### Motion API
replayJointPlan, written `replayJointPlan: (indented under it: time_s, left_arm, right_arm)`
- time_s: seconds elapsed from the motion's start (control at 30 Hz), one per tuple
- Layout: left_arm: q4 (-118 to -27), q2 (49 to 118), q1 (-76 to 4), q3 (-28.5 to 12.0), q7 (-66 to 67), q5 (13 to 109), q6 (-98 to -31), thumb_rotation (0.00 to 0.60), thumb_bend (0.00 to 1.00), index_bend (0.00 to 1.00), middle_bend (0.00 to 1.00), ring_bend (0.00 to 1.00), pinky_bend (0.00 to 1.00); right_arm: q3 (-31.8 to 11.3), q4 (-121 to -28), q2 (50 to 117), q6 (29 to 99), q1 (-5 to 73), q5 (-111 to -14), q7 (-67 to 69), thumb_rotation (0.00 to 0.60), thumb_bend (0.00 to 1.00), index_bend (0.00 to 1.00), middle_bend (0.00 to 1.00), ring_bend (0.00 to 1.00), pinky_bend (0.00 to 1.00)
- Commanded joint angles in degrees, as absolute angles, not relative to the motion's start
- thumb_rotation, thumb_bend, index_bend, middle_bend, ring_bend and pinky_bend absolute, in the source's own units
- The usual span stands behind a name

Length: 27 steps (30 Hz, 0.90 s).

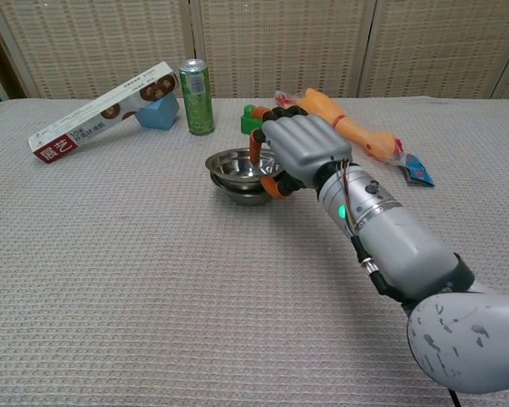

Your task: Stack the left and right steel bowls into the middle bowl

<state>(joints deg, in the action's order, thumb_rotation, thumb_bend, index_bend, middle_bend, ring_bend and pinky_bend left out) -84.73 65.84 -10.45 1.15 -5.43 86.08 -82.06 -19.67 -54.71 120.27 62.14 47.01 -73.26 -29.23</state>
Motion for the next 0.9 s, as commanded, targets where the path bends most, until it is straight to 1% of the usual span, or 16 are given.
replayJointPlan:
  time_s: [0.03,0.13,0.23,0.33,0.37,0.47,0.53,0.6,0.67,0.73,0.8,0.9]
  left_arm:
    - [-84.73,65.8,-10.32,1.04,-5.44,86.27,-82.2,0.6,0.42,0.0,0.14,0.1,0.25]
    - [-84.93,65.72,-10.1,0.92,-5.33,86.55,-82.45,0.6,0.42,0.0,0.14,0.1,0.25]
    - [-85.27,65.39,-9.77,0.9,-5.22,87.03,-82.99,0.6,0.42,0.0,0.14,0.1,0.25]
    - [-86.31,64.44,-9.03,1.15,-4.99,87.26,-83.65,0.6,0.42,0.0,0.14,0.1,0.26]
    - [-87.01,63.88,-8.59,1.4,-4.74,87.38,-83.97,0.6,0.42,0.0,0.14,0.1,0.26]
    - [-89.18,62.35,-7.39,2.51,-3.02,87.67,-84.32,0.6,0.42,0.0,0.13,0.1,0.26]
    - [-90.89,61.68,-6.44,3.4,-1.03,87.95,-84.62,0.6,0.42,0.0,0.12,0.1,0.26]
    - [-92.05,61.56,-5.42,4.13,1.31,88.16,-85.25,0.6,0.42,0.0,0.1,0.09,0.26]
    - [-93.02,61.93,-3.9,4.57,3.53,88.68,-87.22,0.6,0.42,0.0,0.08,0.07,0.25]
    - [-93.18,62.73,-2.43,4.65,4.92,89.37,-89.71,0.6,0.42,0.0,0.05,0.03,0.24]
    - [-92.7,63.67,-1.11,4.84,5.3,90.71,-92.1,0.6,0.42,0.0,0.02,0.0,0.22]
    - [-91.95,64.41,-0.06,5.22,6.18,91.95,-93.44,0.6,0.41,0.0,0.0,0.0,0.18]
  right_arm:
    - [-19.18,-56.01,119.69,62.09,46.84,-72.84,-30.14,0.6,0.23,0.0,0.0,0.0,0.0]
    - [-17.99,-61.2,116.32,63.56,45.13,-73.29,-31.81,0.6,0.17,0.0,0.0,0.0,0.0]
    - [-15.67,-72.07,109.5,66.95,40.86,-74.37,-32.5,0.6,0.14,0.0,0.0,0.0,0.0]
    - [-11.24,-85.33,99.34,72.22,34.0,-75.75,-33.82,0.6,0.13,0.0,0.0,0.0,0.0]
    - [-8.79,-89.91,94.78,74.65,30.89,-76.55,-34.26,0.6,0.13,0.0,0.0,0.0,0.0]
    - [-1.69,-98.29,83.49,80.18,22.79,-77.4,-34.17,0.6,0.13,0.0,0.0,0.0,0.0]
    - [3.04,-100.11,77.58,84.59,17.31,-78.83,-31.48,0.6,0.13,0.0,0.0,0.0,0.0]
    - [6.36,-98.86,74.49,88.49,12.96,-80.5,-28.06,0.6,0.13,0.0,0.0,0.0,0.0]
    - [8.81,-96.31,72.55,91.99,8.93,-82.3,-22.08,0.6,0.13,0.0,0.0,0.0,0.0]
    - [9.93,-94.43,71.19,93.99,6.48,-83.42,-17.24,0.6,0.13,0.0,0.0,0.0,0.0]
    - [11.31,-94.61,68.45,93.9,5.51,-84.97,-15.06,0.6,0.13,0.0,0.0,0.0,0.0]
    - [11.61,-94.69,66.47,94.82,4.4,-87.1,-11.89,0.6,0.13,0.0,0.0,0.0,0.0]
